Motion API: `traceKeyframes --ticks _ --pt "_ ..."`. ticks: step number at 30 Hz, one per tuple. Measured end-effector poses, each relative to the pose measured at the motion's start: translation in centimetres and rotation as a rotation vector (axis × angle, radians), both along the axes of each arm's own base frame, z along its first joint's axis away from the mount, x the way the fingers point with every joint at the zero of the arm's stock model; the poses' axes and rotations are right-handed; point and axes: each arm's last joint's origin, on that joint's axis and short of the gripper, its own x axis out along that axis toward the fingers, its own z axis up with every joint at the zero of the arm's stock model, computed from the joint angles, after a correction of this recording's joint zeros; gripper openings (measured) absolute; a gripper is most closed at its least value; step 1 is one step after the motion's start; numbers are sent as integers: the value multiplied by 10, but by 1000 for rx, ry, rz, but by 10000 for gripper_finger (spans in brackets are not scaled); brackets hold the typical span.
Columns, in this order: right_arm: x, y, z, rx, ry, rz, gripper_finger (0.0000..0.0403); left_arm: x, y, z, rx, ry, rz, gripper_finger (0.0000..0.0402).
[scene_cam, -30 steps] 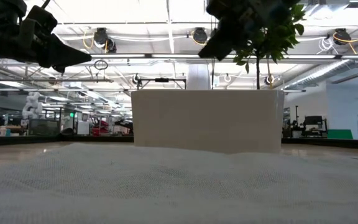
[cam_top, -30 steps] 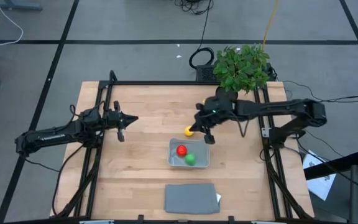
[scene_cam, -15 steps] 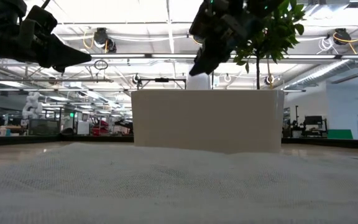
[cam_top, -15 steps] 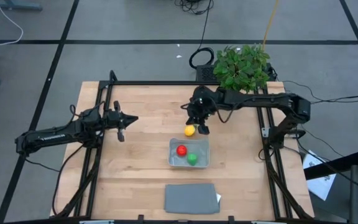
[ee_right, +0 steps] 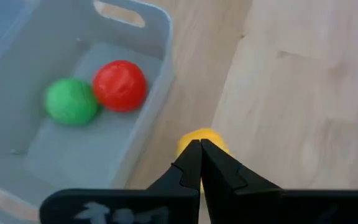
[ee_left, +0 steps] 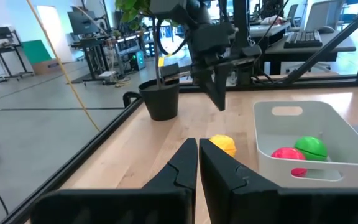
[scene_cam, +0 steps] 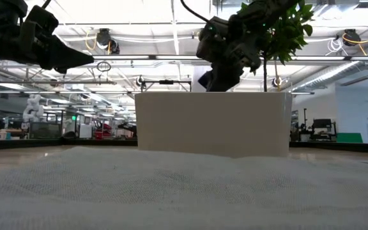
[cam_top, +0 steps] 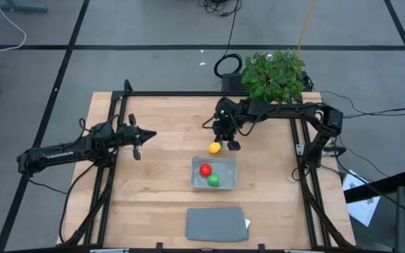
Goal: Pick and placing Produce into tupperware
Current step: Put the pineapple into the gray bin
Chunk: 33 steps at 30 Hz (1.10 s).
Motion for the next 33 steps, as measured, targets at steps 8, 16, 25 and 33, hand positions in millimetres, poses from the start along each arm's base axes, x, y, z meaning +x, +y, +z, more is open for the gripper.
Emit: traceKeyframes --ticks 8,16,25,33 --pt "3 -3 -1 -91 -47 1 29 0 0 -1 -3 11 0 21" --pt "6 4 -1 -200 -98 161 155 0 0 -5 -8 51 -1 21" --pt "15 -2 -13 -191 -72 22 314 0 0 -5 -7 56 -1 21" --pt "17 -1 -30 -154 -13 50 343 -1 0 -6 0 65 -2 21"
